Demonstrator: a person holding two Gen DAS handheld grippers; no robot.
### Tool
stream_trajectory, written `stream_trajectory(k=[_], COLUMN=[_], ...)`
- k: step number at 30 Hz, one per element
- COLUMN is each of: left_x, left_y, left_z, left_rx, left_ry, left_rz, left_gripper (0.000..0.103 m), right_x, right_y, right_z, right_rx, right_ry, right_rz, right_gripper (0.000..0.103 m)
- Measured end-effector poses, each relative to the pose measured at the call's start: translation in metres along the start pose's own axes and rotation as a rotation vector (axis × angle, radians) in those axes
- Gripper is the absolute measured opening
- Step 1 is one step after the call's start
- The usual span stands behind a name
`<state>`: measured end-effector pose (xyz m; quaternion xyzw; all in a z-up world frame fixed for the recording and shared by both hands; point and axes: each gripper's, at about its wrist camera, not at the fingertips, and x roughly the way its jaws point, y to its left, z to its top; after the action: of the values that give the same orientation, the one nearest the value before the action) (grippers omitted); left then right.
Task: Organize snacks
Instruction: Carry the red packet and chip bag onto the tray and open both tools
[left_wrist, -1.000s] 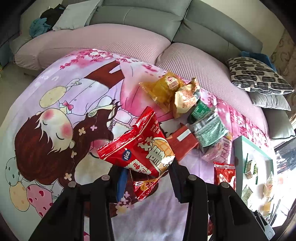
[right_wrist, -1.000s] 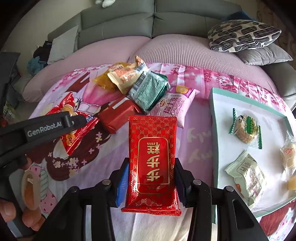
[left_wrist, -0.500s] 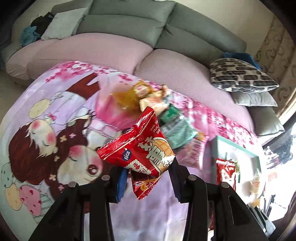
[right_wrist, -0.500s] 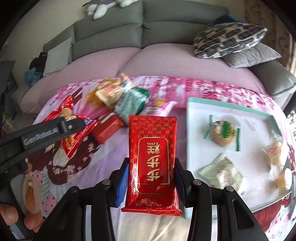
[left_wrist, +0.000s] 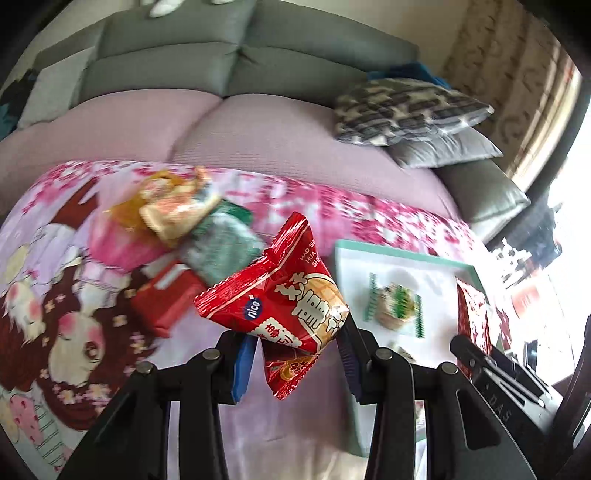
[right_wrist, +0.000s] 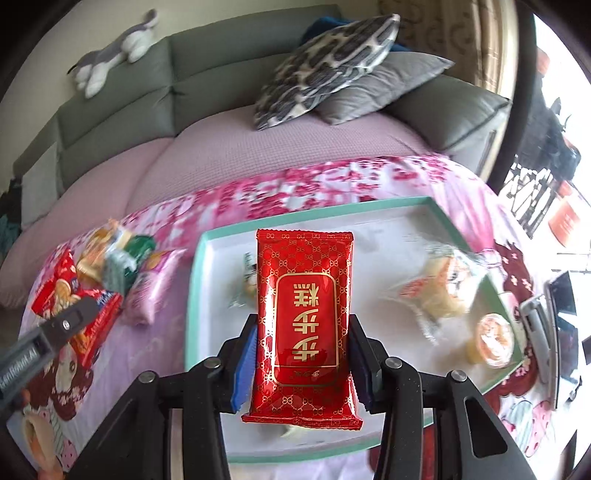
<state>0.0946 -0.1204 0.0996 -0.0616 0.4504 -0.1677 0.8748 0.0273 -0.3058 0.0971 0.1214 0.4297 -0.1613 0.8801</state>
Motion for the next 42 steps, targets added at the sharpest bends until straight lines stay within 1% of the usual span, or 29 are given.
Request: stream_trajectory(k=[4, 10, 16, 26, 27, 30, 31, 33, 38, 39, 41, 42], left_x=[0.016, 0.037, 0.046, 0.068, 0.068, 0.066, 0.065, 0.063, 0.056, 0.054, 0.048, 0.046], left_y=[-0.025, -0.051, -0.063, -0.074, -0.075, -0.075, -0.075, -0.073, -0.070, -0.069, -0.067, -0.066], left_z=[-0.005, -0.011, -0.014, -0.022, -0.023, -0.024, -0.023, -0.023, -0.020, -0.019, -0.017, -0.015], left_rx=[0.055, 0.112, 0.127, 0.133, 0.136, 0.138, 0.135, 0.124, 0.110, 0.108, 0.108, 0.107], left_ry=[0.032, 0.059, 0.070, 0.118, 0.119, 0.111, 0.109, 0.111, 0.109, 0.104, 0.094, 0.092], left_rz=[-0.035, -0.081, -0.130, -0.170, -0.169, -0.164, -0.165, -0.178, -0.169, -0.166, -0.150, -0.133], left_gripper=[0.043, 0.043, 0.043, 0.043, 0.044, 0.067, 0.070, 0.072, 0.072, 0.073, 0.075, 0.078], right_x=[0.003, 0.025, 0.032, 0.037, 0.037, 0.038, 0.039, 0.040, 0.038, 0.037, 0.034, 0.032], right_y=[-0.018, -0.036, -0.046, -0.057, -0.057, -0.057, -0.057, -0.060, -0.061, -0.060, -0.059, -0.059], right_z=[0.005, 0.003, 0.003, 0.001, 0.001, 0.001, 0.000, 0.000, -0.002, -0.002, -0.001, -0.001], right_rx=[0.029, 0.062, 0.081, 0.113, 0.115, 0.118, 0.119, 0.129, 0.133, 0.129, 0.127, 0.131], right_ry=[-0.005, 0.034, 0.046, 0.066, 0.069, 0.074, 0.077, 0.082, 0.082, 0.082, 0.074, 0.068], right_rz=[-0.012, -0.035, -0.048, -0.065, -0.066, -0.071, -0.074, -0.081, -0.085, -0.085, -0.085, -0.082], right_gripper=[0.047, 0.047, 0.047, 0.048, 0.048, 0.049, 0.049, 0.049, 0.050, 0.052, 0.059, 0.068])
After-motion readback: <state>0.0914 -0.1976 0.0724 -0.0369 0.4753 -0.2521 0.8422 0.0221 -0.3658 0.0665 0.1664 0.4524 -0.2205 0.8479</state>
